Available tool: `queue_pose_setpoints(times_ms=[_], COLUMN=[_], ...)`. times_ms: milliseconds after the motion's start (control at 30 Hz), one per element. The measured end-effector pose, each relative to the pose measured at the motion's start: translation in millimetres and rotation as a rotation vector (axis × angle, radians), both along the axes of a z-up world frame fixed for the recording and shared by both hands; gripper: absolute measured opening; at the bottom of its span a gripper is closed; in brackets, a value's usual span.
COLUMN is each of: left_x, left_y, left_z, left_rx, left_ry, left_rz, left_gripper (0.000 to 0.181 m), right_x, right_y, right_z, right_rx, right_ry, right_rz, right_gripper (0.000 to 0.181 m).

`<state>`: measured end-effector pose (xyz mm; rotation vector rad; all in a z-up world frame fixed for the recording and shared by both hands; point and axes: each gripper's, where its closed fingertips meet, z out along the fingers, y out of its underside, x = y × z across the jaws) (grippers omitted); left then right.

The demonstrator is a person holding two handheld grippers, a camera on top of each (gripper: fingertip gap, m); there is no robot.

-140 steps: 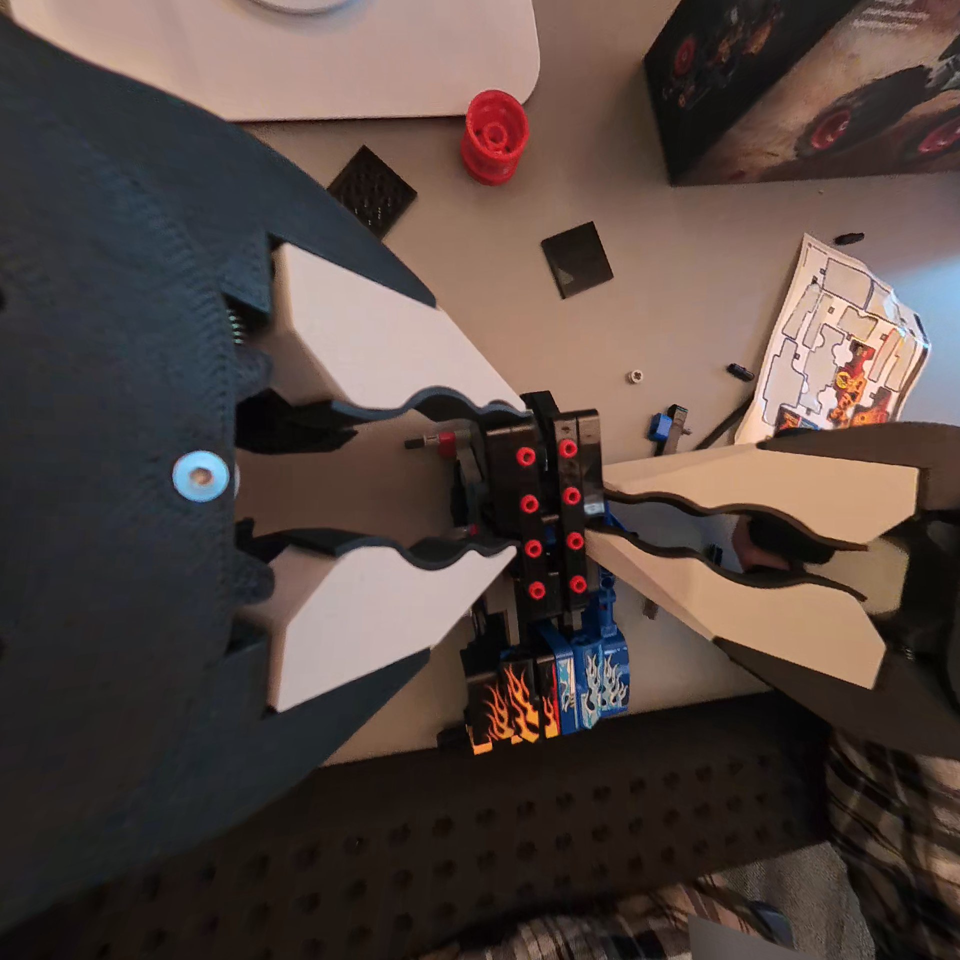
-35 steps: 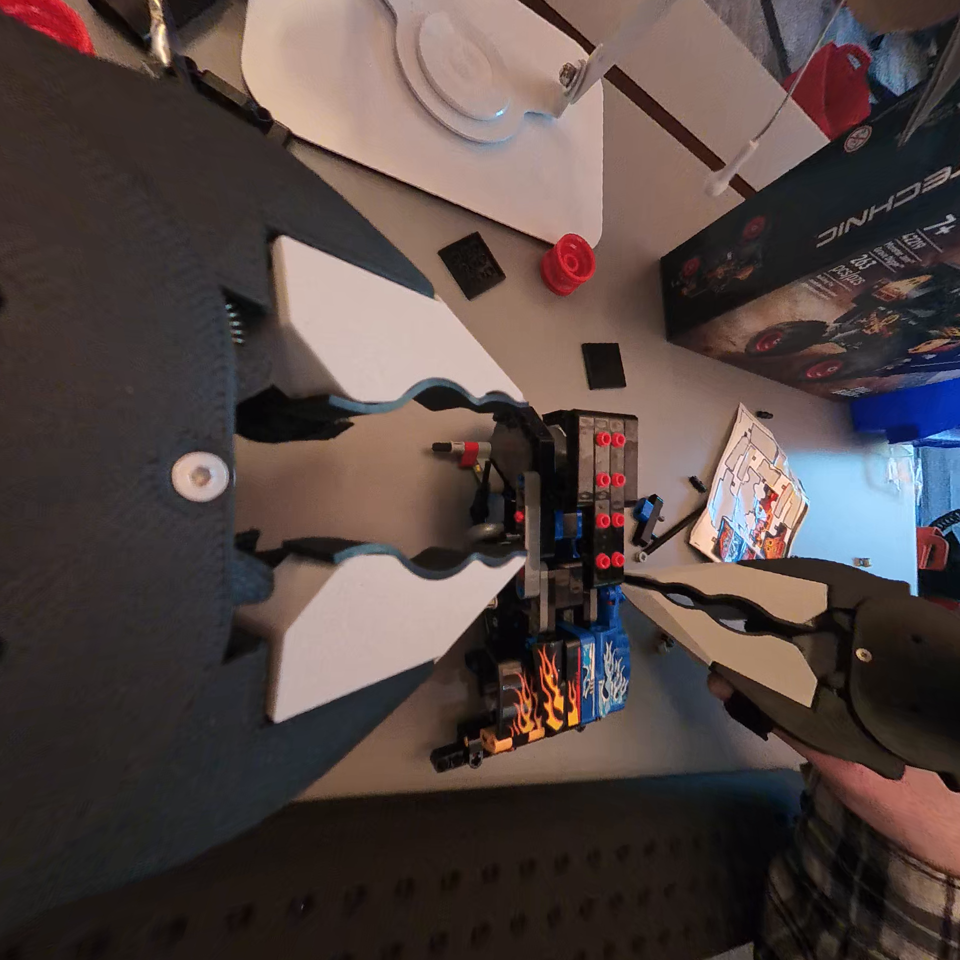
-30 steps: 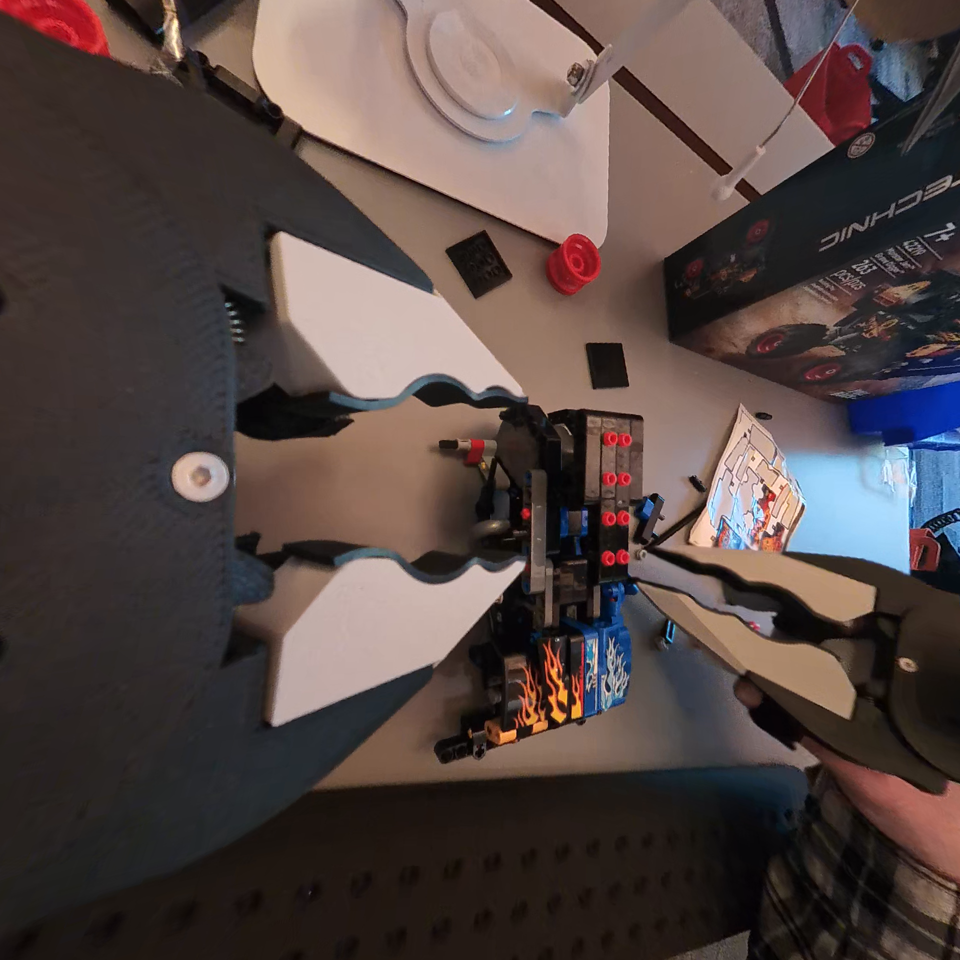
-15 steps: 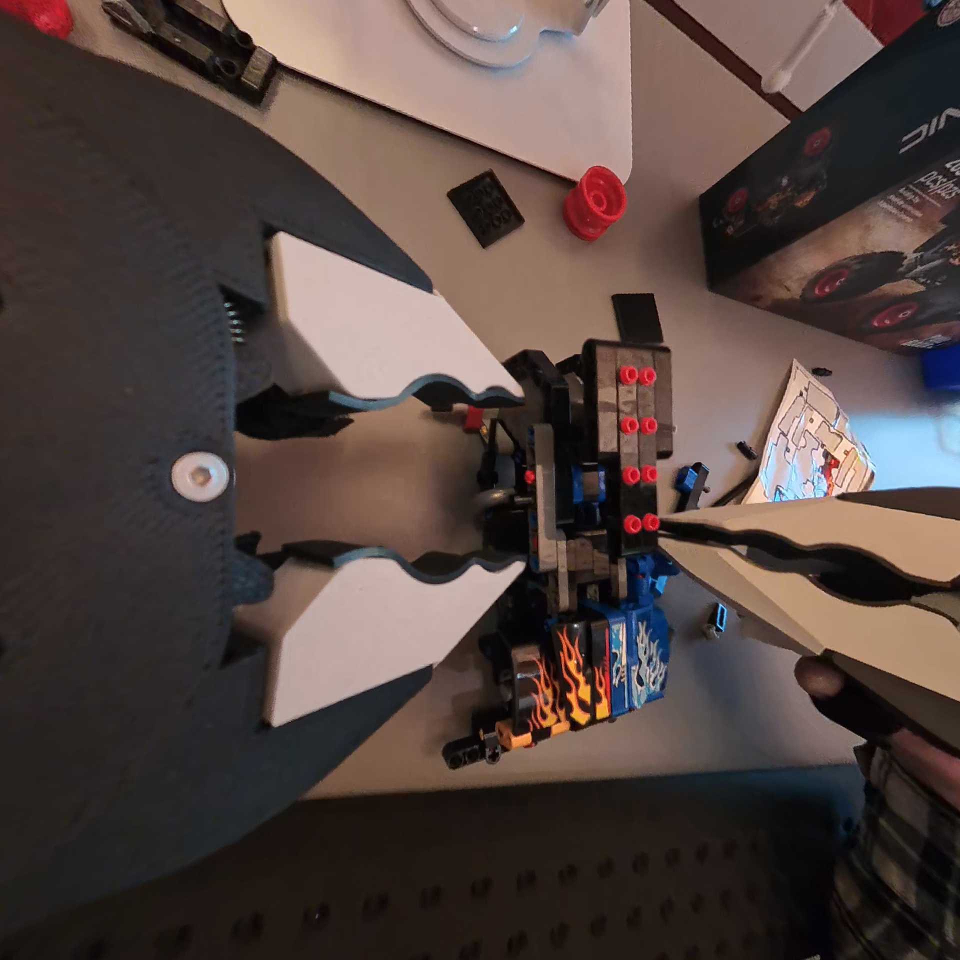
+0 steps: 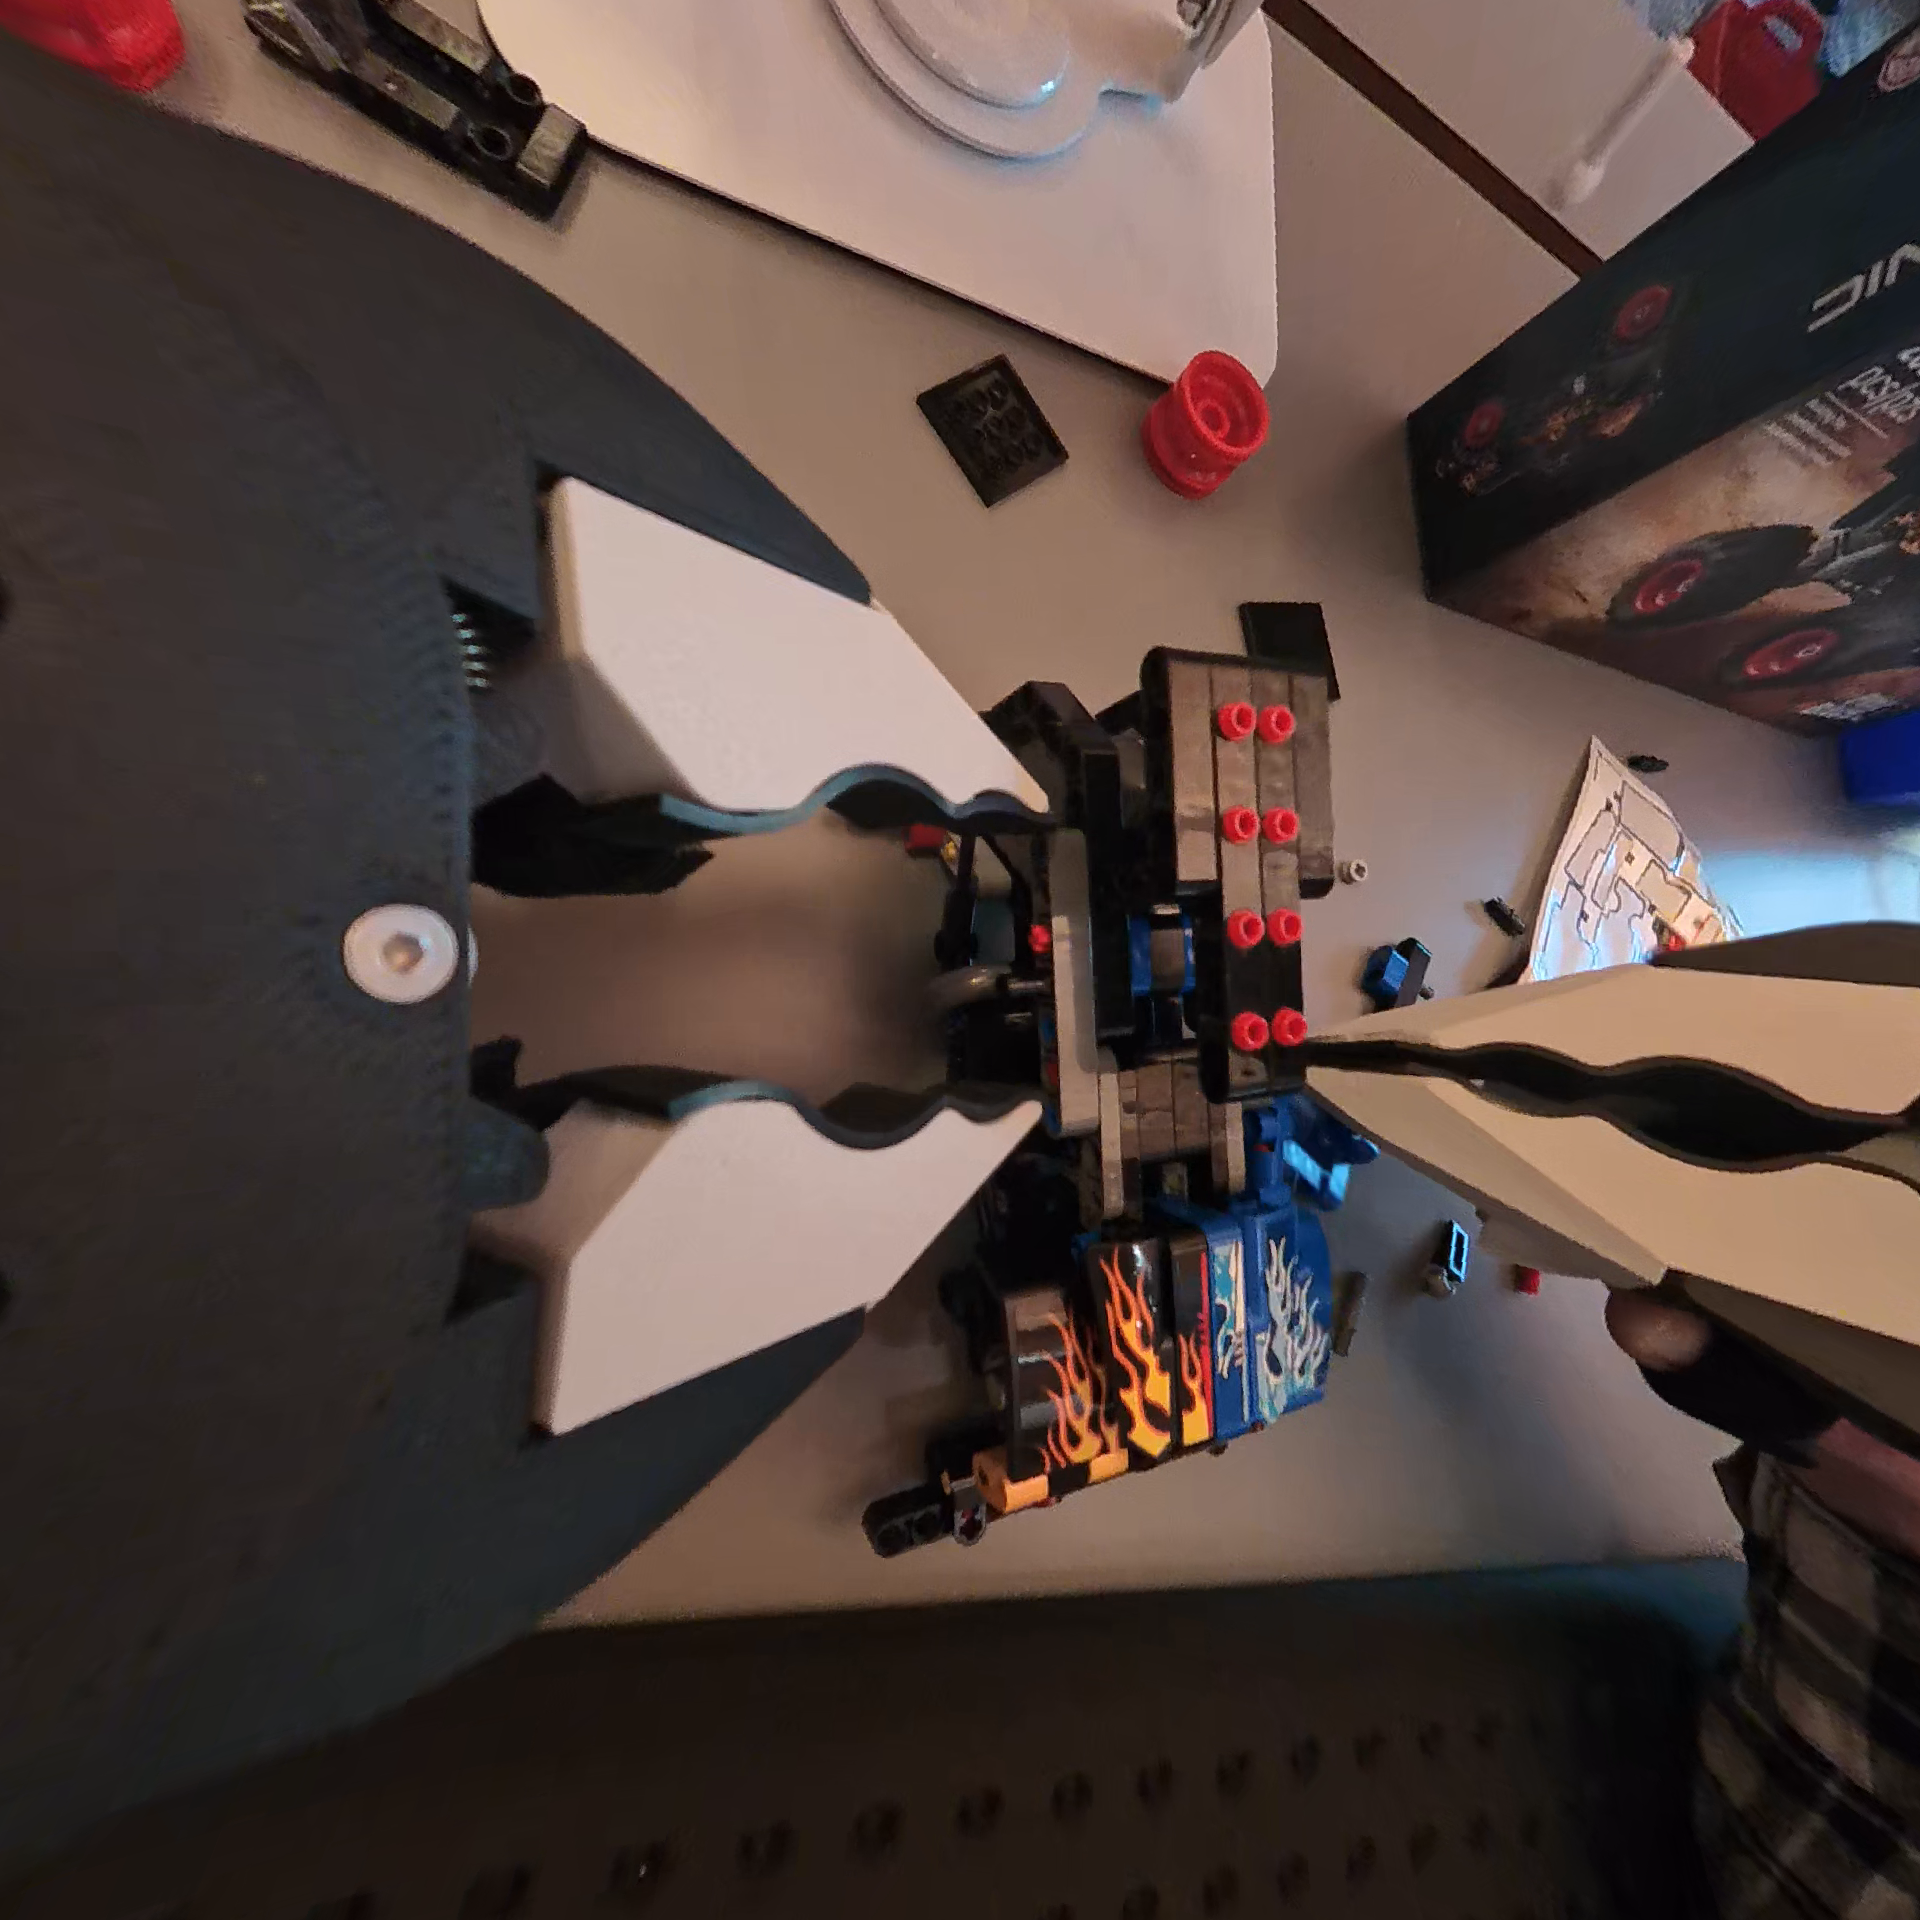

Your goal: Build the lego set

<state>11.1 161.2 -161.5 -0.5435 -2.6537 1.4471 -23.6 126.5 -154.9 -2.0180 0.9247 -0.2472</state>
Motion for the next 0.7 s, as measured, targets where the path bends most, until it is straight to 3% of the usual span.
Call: queue_pose_setpoints(times_ms=[433, 700], left_x=[5, 20], left_y=[-1, 3], left_z=[-1, -1], left_rx=[0.014, 0.035], left_ry=[-0.038, -0.058], left_rz=[0.043, 0.129], left_gripper=[0.039, 0.041], right_x=[2, 20], right_y=[3, -2], right_z=[0, -2], right_rx=[-0.055, -0.069], right_ry=[0.015, -0.039], right_rz=[0.024, -0.057], right_gripper=[0.000, 0.000])
